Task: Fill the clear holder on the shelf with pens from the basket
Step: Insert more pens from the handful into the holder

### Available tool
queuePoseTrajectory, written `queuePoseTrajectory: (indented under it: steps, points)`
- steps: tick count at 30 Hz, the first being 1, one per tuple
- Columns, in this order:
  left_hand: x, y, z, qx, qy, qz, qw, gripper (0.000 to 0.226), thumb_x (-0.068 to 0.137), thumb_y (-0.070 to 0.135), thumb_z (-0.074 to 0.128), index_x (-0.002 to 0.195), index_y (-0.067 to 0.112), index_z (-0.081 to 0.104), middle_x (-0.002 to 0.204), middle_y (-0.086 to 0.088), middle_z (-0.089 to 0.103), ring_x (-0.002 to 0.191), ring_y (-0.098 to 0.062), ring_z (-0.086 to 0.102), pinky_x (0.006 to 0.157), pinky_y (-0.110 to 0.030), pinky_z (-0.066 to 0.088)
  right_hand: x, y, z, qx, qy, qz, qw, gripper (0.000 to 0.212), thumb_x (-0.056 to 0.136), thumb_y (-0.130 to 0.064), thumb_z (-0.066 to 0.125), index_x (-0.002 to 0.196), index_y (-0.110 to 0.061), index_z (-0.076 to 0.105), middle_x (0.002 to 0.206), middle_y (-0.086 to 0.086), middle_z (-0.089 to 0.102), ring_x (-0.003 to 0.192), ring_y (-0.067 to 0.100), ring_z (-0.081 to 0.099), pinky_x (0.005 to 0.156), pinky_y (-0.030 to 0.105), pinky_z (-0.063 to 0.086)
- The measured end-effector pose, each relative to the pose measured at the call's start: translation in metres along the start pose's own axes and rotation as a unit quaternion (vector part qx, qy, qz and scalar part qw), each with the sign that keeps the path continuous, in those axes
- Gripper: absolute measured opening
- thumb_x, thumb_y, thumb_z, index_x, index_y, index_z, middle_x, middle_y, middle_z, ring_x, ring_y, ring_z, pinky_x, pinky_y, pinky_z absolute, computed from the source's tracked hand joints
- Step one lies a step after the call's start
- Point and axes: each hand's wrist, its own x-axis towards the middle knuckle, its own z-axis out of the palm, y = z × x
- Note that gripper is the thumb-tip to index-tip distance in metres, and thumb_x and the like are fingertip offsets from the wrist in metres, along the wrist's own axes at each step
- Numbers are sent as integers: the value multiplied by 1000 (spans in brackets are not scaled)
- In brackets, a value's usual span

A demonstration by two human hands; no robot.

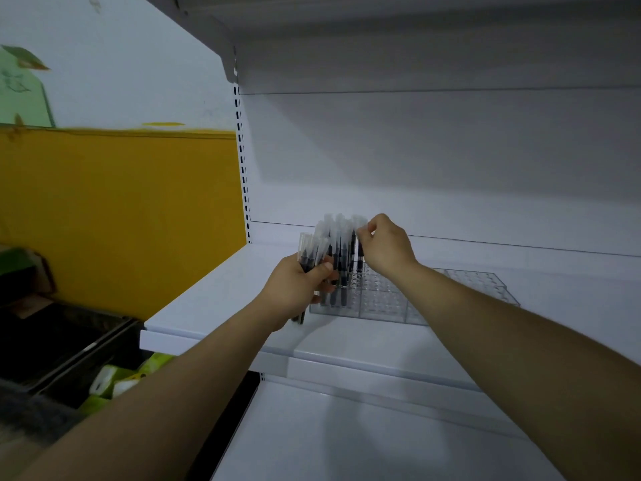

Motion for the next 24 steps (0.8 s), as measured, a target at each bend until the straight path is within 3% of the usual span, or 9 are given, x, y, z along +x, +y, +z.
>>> queuePoseTrajectory:
  steps: [3, 5, 7, 11, 14, 17, 20, 24]
  points:
    - [-1, 2, 1, -2, -3, 3, 1000, 11, 98, 22, 51, 95, 23, 61, 89, 2, 70, 77, -14, 66, 70, -30, 53, -11, -1, -5, 30, 53, -33, 998, 29, 98, -31, 49, 115, -8, 50, 105, 5, 53, 90, 20, 52, 76, 28, 39]
    - [-2, 4, 3, 1, -5, 8, 1000, 11, 98, 21, 52, 93, 24, 61, 87, 2, 70, 75, -12, 66, 70, -30, 54, -23, -7, -11, 87, 80, -90, 989, 18, 96, -27, 53, 105, -13, 58, 102, 2, 57, 86, 14, 52, 75, 25, 40]
    - [-2, 7, 6, -1, -9, 13, 1000, 12, 98, 19, 52, 94, 21, 63, 88, -1, 71, 73, -13, 66, 69, -32, 55, -37, -15, -17, 127, 37, -128, 983, 13, 94, -26, 56, 94, -17, 65, 94, -2, 60, 83, 9, 54, 73, 19, 41]
    - [-3, 14, 14, 0, -18, 22, 1000, 14, 97, 18, 53, 99, 14, 66, 94, -10, 72, 79, -21, 69, 72, -36, 56, -50, -21, -22, 158, -58, -132, 977, 20, 93, -26, 61, 108, -16, 70, 98, -6, 61, 91, 8, 56, 76, 14, 41]
    - [-4, 15, 17, -2, -22, 16, 1000, 12, 97, 18, 54, 100, 16, 65, 97, -9, 73, 88, -21, 71, 77, -38, 56, -49, -19, -27, 201, -56, -103, 973, 4, 91, -22, 63, 88, -22, 65, 86, -10, 61, 80, 5, 56, 71, 16, 43]
    - [-4, 10, 15, 22, -9, 6, 1000, 12, 96, 19, 55, 99, 14, 66, 102, -14, 71, 92, -24, 69, 74, -36, 55, -43, -21, -35, 267, -17, -67, 961, 13, 95, -19, 57, 82, -22, 55, 86, -1, 63, 79, 14, 61, 73, 27, 53]
    - [-5, 4, 8, 17, -1, -21, 1000, 11, 97, 19, 55, 96, 16, 65, 103, -13, 70, 90, -22, 67, 76, -38, 54, -30, -25, -49, 382, 58, -12, 922, 13, 99, -19, 49, 86, -20, 46, 88, 9, 65, 77, 25, 67, 61, 29, 55]
    - [-5, 1, 2, -2, -8, -28, 1000, 10, 98, 19, 52, 97, 21, 61, 101, -3, 69, 90, -13, 65, 80, -35, 50, -16, -19, -53, 328, 120, -36, 936, 15, 99, -21, 47, 86, -27, 42, 90, 8, 64, 84, 29, 67, 63, 34, 57]
